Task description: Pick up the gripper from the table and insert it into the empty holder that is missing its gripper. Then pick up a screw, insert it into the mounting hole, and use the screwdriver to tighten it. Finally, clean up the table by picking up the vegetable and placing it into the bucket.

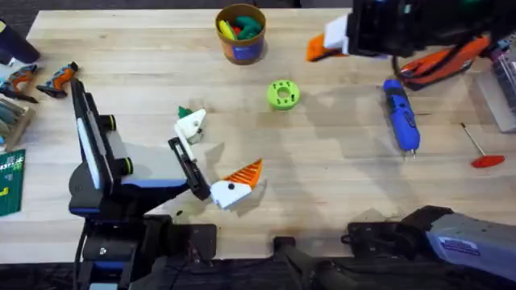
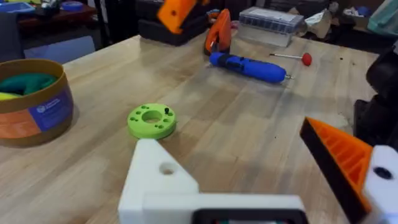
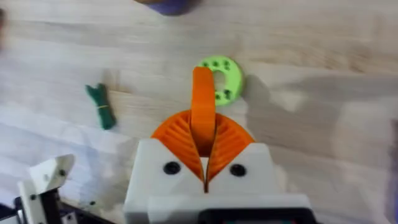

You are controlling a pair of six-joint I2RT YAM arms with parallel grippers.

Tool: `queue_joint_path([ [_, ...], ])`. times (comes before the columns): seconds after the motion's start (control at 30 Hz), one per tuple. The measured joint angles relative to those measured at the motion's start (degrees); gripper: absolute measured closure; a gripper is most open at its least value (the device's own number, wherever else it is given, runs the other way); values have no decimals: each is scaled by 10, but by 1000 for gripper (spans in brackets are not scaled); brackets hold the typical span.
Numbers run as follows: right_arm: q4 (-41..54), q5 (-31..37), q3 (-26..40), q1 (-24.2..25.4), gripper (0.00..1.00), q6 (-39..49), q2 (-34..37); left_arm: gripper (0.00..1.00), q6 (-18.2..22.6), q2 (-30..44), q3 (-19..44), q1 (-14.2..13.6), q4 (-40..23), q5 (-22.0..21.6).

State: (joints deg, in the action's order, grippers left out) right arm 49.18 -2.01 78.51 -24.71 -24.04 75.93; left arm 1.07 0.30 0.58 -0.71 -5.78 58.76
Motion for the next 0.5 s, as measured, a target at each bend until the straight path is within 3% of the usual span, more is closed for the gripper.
queue_joint_path([
  [0.33, -299, -212, -161, 7, 986, -6, -2, 14, 0, 0, 0, 0, 0, 0],
  [0.5, -484, -336, -243, 26, 986, -62, -2, 15, 0, 0, 0, 0, 0, 0],
])
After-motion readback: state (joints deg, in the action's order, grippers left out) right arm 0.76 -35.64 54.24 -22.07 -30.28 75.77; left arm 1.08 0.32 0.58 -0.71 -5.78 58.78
